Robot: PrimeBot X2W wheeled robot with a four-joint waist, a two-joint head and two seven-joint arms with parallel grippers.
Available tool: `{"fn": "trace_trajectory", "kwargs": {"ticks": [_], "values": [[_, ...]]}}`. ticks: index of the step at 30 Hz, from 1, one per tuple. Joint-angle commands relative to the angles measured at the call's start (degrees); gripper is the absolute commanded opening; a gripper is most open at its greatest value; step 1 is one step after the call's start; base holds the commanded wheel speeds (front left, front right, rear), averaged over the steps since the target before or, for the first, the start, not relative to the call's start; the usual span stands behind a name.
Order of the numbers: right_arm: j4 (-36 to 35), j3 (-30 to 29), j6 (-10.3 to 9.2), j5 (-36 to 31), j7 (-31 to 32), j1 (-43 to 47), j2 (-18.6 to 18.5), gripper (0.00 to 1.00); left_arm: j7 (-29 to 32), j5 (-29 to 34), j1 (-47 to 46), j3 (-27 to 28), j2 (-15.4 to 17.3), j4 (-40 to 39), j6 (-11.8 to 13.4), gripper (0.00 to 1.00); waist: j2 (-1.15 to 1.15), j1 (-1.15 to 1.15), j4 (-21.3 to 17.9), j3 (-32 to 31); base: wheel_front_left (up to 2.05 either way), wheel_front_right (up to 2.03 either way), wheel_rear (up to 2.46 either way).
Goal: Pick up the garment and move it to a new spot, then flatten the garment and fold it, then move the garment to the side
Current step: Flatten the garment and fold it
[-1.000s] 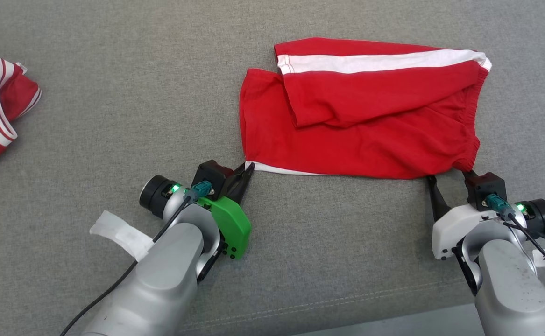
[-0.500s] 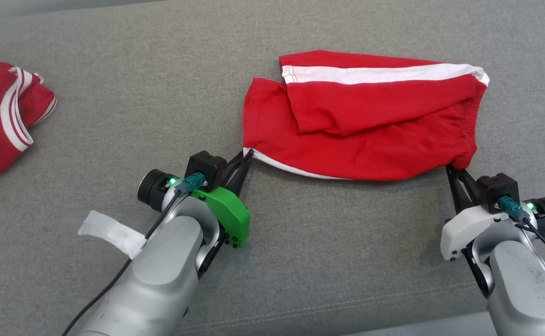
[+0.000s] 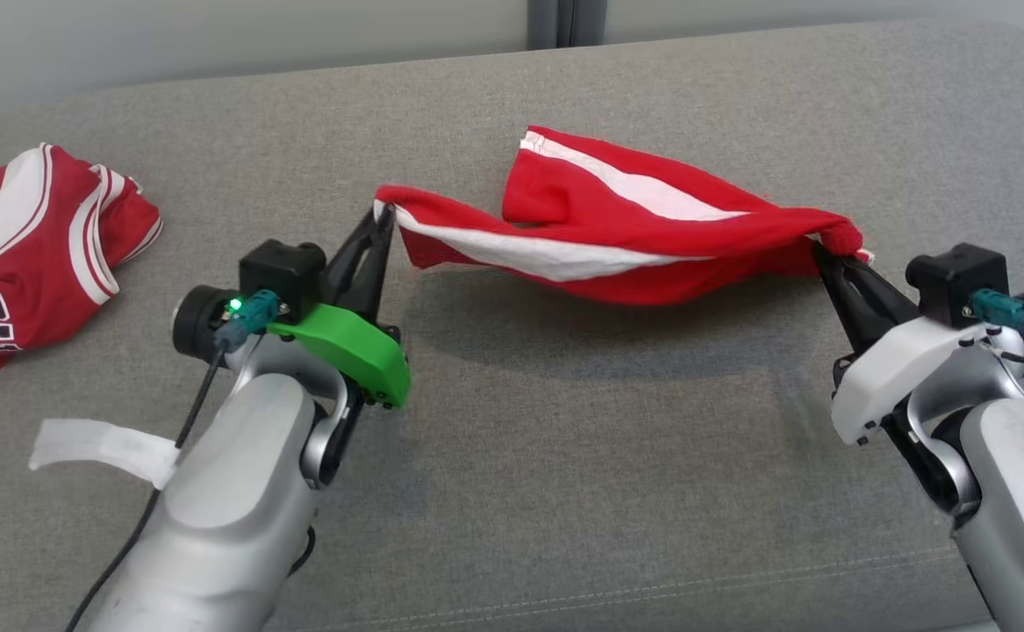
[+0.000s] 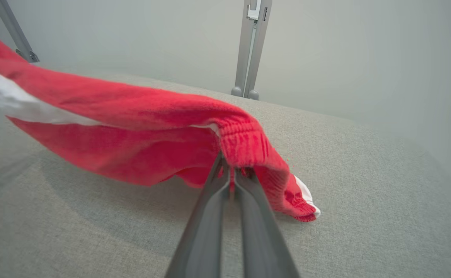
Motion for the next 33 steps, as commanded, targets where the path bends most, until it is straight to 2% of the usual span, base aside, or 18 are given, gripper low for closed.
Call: {"fn": "trace_trajectory", "kwargs": {"ticks": [1, 4, 7, 10, 13, 17, 23, 28, 29, 33], "values": [[-1.11, 0.88, -0.08, 1.38, 1.24, -1.16, -0.92, 0.0, -0.07, -0.36, -0.59, 0.61, 0.68, -0.58, 0.41, 0.0, 0.0, 0.0, 0.38, -0.43, 0.0, 0.0, 0.0], [-4.21, 4.97, -0.08, 6.65, 6.59, -3.4, -3.43, 0.0, -0.04, -0.51, -2.2, 1.62, 1.97, -2.27, 0.81, 0.0, 0.0, 0.0, 0.54, -0.43, 0.0, 0.0, 0.0], [-5.88, 7.47, -0.08, 13.14, 11.39, -7.32, -4.44, 0.0, 0.71, -0.3, -4.43, 2.36, 3.36, -3.47, 1.17, 0.0, 0.0, 0.0, 0.39, 0.36, 0.0, 0.0, 0.0], [-3.92, 9.8, -0.08, 15.8, 15.47, -12.76, -5.2, 0.0, 1.83, -0.27, -7.65, 3.07, 4.28, -3.88, 1.33, 0.0, 0.0, 0.0, -0.08, 1.99, 0.0, 0.0, 0.0], [1.17, 10.25, -0.07, 15.42, 16.16, -19.77, -3.5, 0.0, 2.46, 0.2, -11.71, 3.82, 5.26, -2.95, 1.8, 0.0, 0.0, 0.0, -0.67, 4.2, 0.0, 0.0, 0.0], [10.11, 10.74, -0.07, 10.79, 13.49, -29.85, 0.36, 0.0, 1.73, 1.41, -17.74, 5.28, 5.92, -0.68, 3.58, 0.0, 0.0, 0.0, -1.62, 7.19, 0.0, 0.0, 0.0], [24.69, 5.24, -0.08, 5.45, 6.29, -44.26, 8.58, 0.0, 0.24, 2.77, -27.01, 8.07, 5.38, 1.99, 6.42, 0.0, 0.0, 0.0, -2.04, 11.41, 0.0, 0.0, 0.0], [33.74, 0.76, -0.09, -0.32, -2.29, -54.94, 11.28, 0.0, -0.09, 6.36, -35.12, 10.61, 5.27, -0.18, 8.69, 0.0, 0.0, 0.0, -1.5, 15.21, 0.0, 0.0, 0.0], [33.74, 0.76, -0.09, -0.32, -2.29, -54.94, 11.28, 0.0, -0.09, 6.36, -35.12, 10.61, 5.27, -0.18, 8.69, 0.0, 0.0, 0.0, -1.5, 15.21, 0.0, 0.0, 0.0], [39.75, -6.4, -0.1, -6.41, -11.2, -61.86, 12.59, 0.0, -0.04, 10.44, -38.31, 13.56, 5.53, -5.2, 10.55, 0.0, 0.0, 0.0, -1.06, 17.05, 0.0, 0.0, 0.0]]}}
